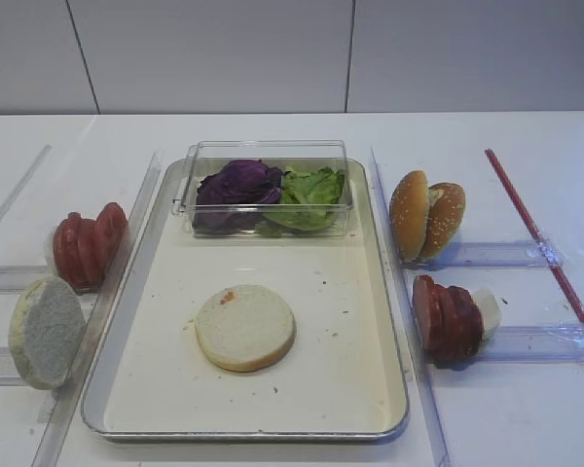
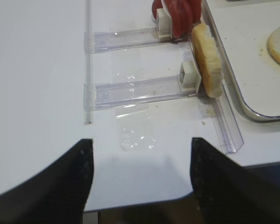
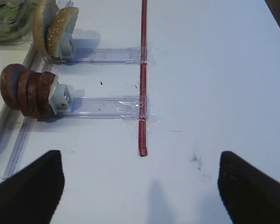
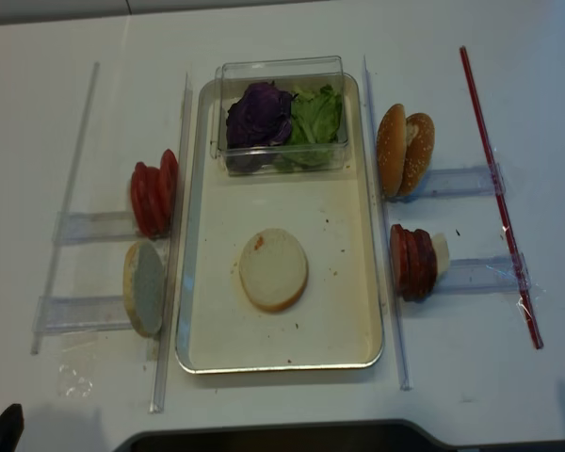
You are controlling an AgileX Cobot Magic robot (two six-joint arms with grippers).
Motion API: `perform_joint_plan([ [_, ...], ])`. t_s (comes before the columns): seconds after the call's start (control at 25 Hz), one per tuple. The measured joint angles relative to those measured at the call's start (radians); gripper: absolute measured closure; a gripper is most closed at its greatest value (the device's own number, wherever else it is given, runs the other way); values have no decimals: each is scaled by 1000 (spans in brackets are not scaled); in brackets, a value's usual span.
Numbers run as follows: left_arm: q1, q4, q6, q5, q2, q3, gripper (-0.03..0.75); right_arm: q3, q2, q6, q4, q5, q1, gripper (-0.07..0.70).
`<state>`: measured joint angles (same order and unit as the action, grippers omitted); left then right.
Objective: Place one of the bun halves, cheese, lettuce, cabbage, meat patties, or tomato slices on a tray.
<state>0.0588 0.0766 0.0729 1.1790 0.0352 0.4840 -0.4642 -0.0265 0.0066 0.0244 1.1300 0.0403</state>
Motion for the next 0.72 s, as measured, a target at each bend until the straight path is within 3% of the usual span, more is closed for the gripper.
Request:
perform_joint_plan([
  [0.72,0,0,0,0,0,0,259,0,0,0,0,0,0,-57],
])
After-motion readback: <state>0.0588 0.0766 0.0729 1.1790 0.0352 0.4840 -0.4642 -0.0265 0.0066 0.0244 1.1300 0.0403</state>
